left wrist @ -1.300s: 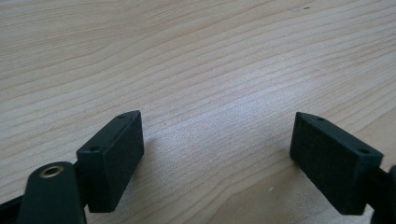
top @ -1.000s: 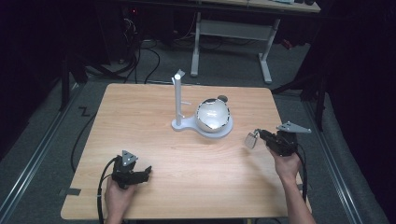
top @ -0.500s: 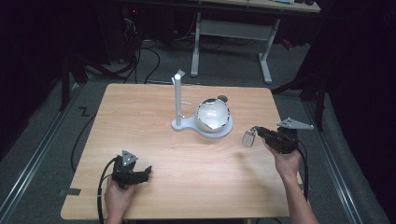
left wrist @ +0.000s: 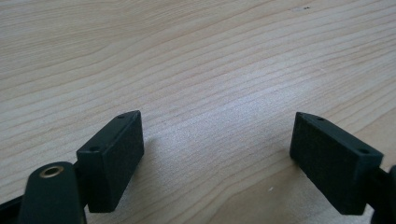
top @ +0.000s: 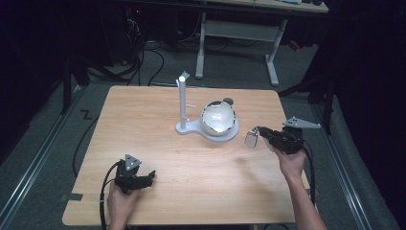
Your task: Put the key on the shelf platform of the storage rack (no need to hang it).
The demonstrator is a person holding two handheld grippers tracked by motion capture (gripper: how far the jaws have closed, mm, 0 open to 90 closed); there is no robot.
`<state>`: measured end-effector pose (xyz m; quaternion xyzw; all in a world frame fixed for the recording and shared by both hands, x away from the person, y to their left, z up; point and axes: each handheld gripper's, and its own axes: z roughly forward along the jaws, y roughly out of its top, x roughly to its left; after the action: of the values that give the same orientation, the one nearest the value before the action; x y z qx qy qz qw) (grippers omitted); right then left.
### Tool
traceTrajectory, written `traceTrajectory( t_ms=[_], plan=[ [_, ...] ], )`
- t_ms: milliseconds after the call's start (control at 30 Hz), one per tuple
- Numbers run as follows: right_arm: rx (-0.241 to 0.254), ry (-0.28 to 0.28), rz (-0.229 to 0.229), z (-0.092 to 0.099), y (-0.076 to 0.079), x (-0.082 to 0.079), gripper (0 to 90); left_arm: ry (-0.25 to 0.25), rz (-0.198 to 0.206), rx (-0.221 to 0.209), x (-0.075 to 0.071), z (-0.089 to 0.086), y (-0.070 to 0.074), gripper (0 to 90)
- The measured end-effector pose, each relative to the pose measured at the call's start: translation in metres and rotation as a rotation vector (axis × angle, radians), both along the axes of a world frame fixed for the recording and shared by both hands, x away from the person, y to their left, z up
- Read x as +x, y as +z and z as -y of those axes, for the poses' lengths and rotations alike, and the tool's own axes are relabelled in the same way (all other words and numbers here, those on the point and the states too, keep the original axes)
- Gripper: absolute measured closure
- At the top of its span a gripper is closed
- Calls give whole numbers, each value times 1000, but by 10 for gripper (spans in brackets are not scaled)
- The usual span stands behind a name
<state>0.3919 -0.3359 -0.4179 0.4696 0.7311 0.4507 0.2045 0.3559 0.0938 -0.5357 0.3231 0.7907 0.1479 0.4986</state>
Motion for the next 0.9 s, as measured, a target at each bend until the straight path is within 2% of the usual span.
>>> traceTrajectory(
  t_ms=[133, 400, 533, 733, 900],
  plan=[
    [16, 18, 19, -5, 4, 4, 821, -2, 3, 1, 0, 0, 0, 179],
    [33, 41, 18, -18, 8, 14, 821, -6, 5, 5, 0, 0, 0, 179],
    [81, 59, 24, -20, 13, 19, 821, -4, 3, 3, 0, 0, 0, 179],
    [61, 66, 29, -27, 19, 27, 821, -6, 5, 5, 0, 0, 0, 179],
    [71, 71, 29, -33, 22, 36, 821, -2, 1, 1, 0, 0, 0, 179]
  ],
)
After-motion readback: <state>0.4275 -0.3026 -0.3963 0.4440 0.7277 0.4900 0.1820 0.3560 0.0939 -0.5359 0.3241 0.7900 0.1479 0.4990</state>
